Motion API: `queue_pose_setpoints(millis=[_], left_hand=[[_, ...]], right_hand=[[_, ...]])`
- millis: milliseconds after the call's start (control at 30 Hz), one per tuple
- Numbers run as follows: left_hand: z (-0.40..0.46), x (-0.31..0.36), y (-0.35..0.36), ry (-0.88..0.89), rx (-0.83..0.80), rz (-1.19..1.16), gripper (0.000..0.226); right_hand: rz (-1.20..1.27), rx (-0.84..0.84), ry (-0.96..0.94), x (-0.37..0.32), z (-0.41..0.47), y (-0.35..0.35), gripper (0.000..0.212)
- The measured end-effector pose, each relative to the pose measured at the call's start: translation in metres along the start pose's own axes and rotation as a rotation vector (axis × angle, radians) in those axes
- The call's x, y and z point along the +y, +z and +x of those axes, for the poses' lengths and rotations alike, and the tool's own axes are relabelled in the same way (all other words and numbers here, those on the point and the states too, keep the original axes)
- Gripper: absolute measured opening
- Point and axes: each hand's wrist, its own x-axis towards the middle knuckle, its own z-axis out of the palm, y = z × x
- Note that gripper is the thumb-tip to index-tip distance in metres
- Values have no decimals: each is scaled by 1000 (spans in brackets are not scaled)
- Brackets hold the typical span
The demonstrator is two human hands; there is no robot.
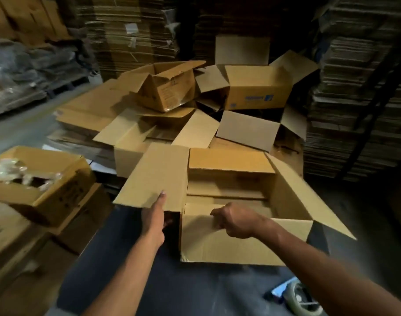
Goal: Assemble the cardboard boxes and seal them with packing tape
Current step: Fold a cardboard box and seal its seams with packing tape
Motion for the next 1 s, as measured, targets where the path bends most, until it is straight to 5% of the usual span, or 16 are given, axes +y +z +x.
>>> queue_pose_setpoints(millis=[167,333,400,700,833,1000], left_hand=[[-39,-18,-51,80,153,66,12],[-51,-28,-93,69,190,54,17],[-49,-32,-108,56,222,54,25],[-60,-29,-132,97,297,-52,47],[-71,-34,-133,258,283,-21,45],[-80,-41,-128,326,254,17,22]], right_hand=[[-182,140,-76,-33,-30,88,60],[-323,160,-30,-40,-76,153,141],[-371,175,-11,-36,-89,171,155],[-524,309,-15,-12,-118,185,144],[-216,340,177,-7,-126,198,151],[675,632,666,-32,-144,197,125]])
